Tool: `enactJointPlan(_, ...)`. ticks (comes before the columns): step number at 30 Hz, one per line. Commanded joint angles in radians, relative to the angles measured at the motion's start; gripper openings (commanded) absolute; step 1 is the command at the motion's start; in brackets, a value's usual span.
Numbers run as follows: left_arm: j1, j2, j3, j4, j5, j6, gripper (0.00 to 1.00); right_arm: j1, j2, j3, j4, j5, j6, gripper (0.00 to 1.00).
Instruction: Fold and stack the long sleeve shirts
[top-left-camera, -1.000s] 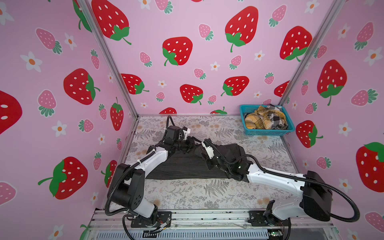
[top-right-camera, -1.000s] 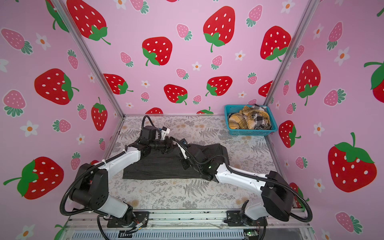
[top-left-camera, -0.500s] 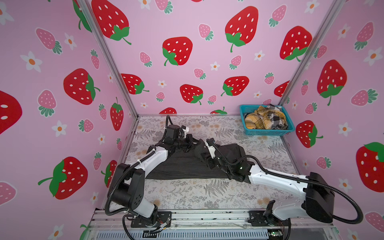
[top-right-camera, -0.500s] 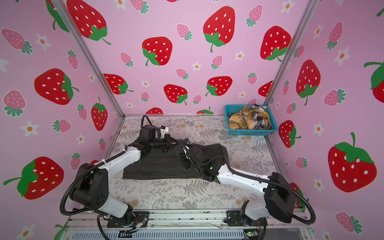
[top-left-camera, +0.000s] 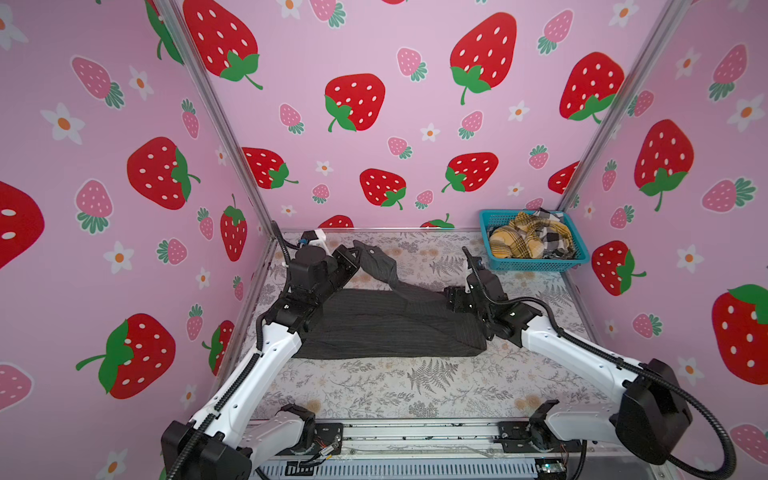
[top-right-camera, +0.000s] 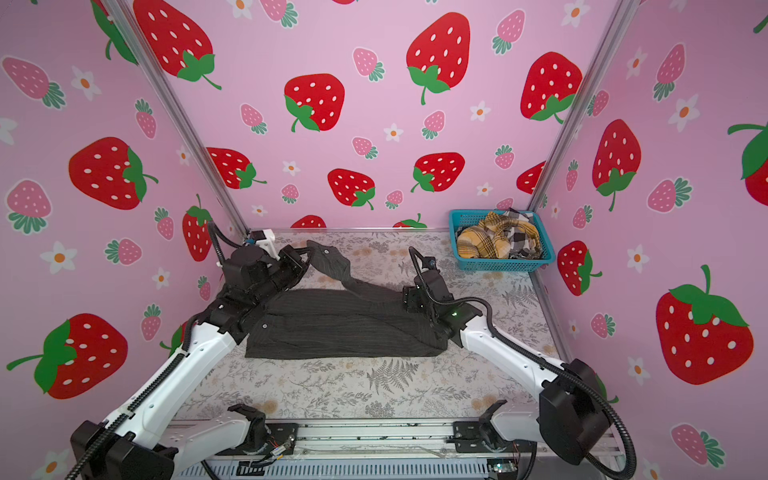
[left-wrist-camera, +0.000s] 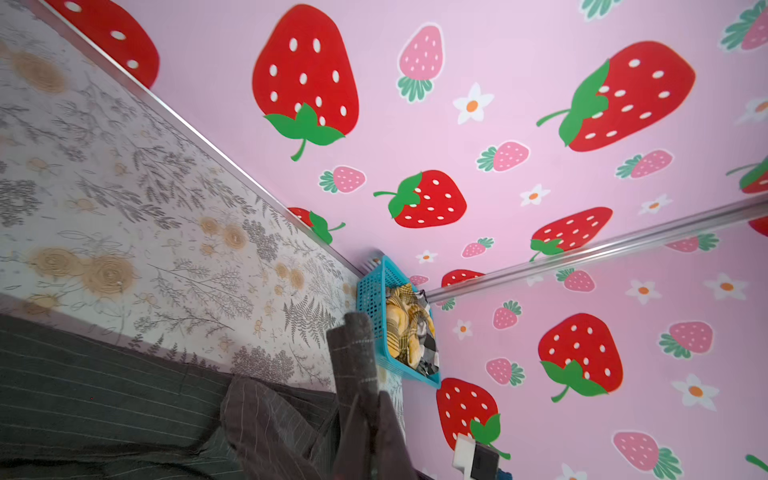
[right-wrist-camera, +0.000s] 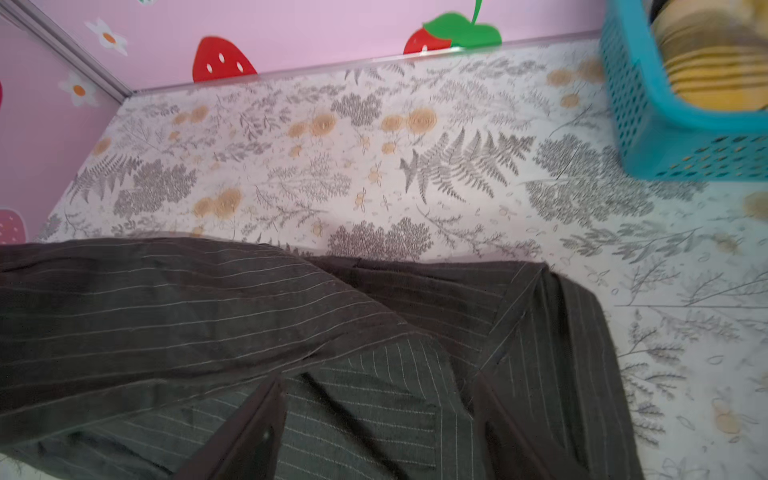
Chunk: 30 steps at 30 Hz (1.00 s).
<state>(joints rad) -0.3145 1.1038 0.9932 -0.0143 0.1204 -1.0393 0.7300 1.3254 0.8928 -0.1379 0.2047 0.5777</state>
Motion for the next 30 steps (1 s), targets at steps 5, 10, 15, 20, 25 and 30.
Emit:
enactJointPlan(5,0.023,0.061,-0.122,0.118,0.204,0.084,0.0,-0.006,0.038,0.018,0.102,-0.432,0.002,0.73)
enactJointPlan(10,0.026,0.11,-0.126,0.244,0.401,0.144,0.0,-0.008,0.058,0.02,0.306,-0.709,0.045,0.82)
enactJointPlan(15,0.027,0.16,-0.097,0.419,0.557,0.102,0.0,-0.007,0.166,0.056,0.459,-0.91,0.12,0.84)
enactJointPlan(20,0.027,0.195,-0.063,0.52,0.637,0.062,0.0,-0.014,0.212,0.03,0.659,-0.99,0.24,0.84)
enactJointPlan(25,0.027,0.228,-0.048,0.531,0.682,0.048,0.0,-0.016,0.222,0.051,0.698,-0.981,0.241,0.79)
enactJointPlan(30,0.03,0.25,-0.053,0.519,0.689,0.046,0.0,-0.035,0.228,0.092,0.626,-0.932,0.198,0.72)
